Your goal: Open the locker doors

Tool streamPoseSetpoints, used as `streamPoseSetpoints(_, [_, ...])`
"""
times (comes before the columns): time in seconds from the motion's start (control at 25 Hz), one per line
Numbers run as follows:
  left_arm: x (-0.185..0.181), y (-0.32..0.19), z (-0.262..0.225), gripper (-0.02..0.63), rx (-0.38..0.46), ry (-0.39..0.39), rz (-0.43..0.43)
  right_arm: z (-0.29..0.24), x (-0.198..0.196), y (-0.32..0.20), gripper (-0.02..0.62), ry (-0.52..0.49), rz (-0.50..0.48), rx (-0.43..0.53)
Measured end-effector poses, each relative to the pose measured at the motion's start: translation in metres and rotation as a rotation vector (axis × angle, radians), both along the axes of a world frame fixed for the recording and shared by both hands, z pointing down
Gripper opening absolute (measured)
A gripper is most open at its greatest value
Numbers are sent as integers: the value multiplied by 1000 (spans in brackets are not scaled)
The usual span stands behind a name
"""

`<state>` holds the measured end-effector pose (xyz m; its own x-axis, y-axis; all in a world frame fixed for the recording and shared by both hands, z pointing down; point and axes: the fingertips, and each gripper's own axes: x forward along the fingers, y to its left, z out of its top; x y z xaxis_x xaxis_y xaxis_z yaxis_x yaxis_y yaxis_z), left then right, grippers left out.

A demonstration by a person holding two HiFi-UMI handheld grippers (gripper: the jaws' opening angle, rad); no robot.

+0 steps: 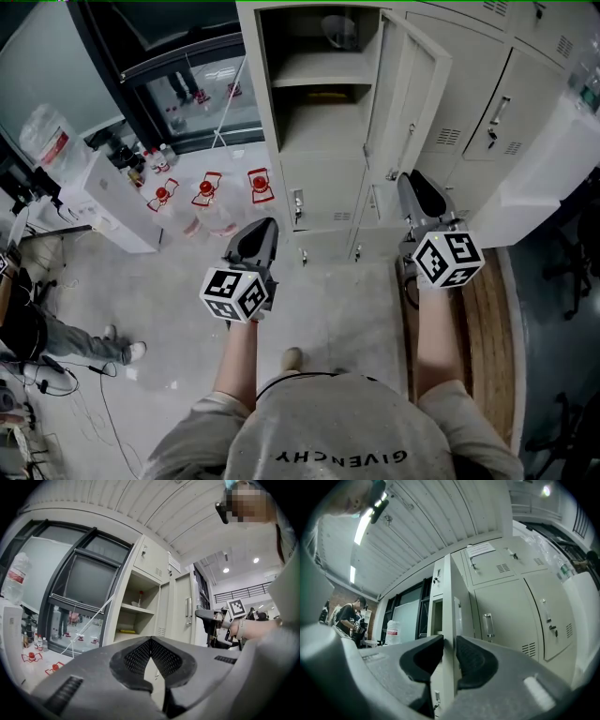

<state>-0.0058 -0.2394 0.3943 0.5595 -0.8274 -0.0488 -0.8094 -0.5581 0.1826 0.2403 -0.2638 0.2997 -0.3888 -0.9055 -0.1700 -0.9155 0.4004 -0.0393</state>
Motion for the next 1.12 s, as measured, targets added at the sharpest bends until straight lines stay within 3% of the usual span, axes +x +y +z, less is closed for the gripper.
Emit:
streamPoseSetpoints(0.64, [15, 10, -1, -2, -5, -11, 4, -1, 44, 0, 74, 40, 112, -10])
streamPoseSetpoints(1.12, [21, 11, -1, -2, -2, -14, 7, 6, 56, 9, 51, 92, 185, -1])
